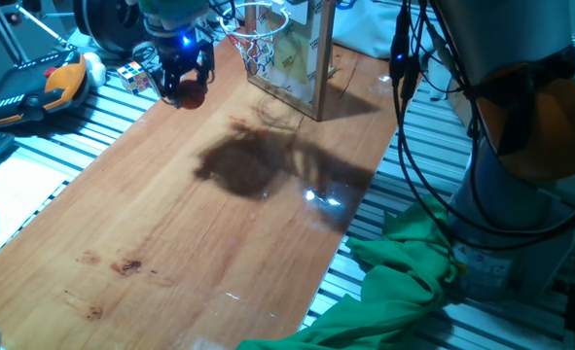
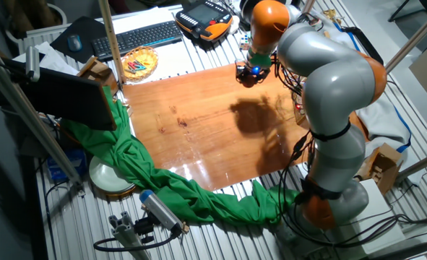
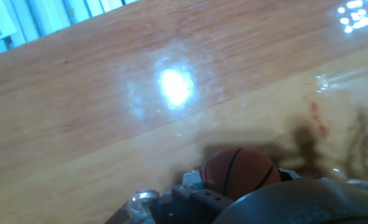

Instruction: Grab a basketball, release it and shoot it into the basket

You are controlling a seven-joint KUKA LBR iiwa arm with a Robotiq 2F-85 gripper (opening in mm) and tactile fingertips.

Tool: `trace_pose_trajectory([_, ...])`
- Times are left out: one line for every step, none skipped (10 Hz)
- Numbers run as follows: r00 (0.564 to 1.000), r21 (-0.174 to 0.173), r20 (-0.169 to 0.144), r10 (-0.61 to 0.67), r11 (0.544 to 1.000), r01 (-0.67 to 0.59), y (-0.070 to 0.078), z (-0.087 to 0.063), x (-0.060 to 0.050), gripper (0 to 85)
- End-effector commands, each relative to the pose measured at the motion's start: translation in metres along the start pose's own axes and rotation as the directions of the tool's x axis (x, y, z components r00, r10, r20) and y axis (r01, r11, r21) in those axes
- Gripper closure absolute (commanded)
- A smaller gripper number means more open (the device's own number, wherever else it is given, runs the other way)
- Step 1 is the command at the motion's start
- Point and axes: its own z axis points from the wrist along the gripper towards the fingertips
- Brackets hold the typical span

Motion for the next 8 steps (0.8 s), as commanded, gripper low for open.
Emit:
trace_pose_trajectory([1.000,0.002,0.000,0.006,1.000,-0.006,-0.004,-0.011,0.000,84.3])
trace_pose_trajectory([1.000,-0.002,-0.002,0.024,1.000,-0.024,-0.009,-0.023,-0.001,84.3])
trace_pose_trajectory([0.999,-0.003,-0.002,0.041,0.999,-0.041,-0.017,-0.036,-0.003,84.3])
trace_pose_trajectory([0.998,-0.006,0.000,0.058,0.998,-0.058,-0.022,-0.044,-0.005,84.3])
trace_pose_trajectory([0.997,0.004,0.011,0.074,0.997,-0.074,-0.027,-0.052,-0.006,84.3])
trace_pose_trajectory([0.995,-0.003,0.011,0.094,0.996,-0.094,-0.033,-0.059,-0.007,84.3])
trace_pose_trajectory([0.995,0.001,0.013,0.097,0.995,-0.097,-0.039,-0.065,-0.008,84.3])
trace_pose_trajectory([0.995,0.002,0.012,0.099,0.995,-0.099,-0.043,-0.070,-0.009,84.3])
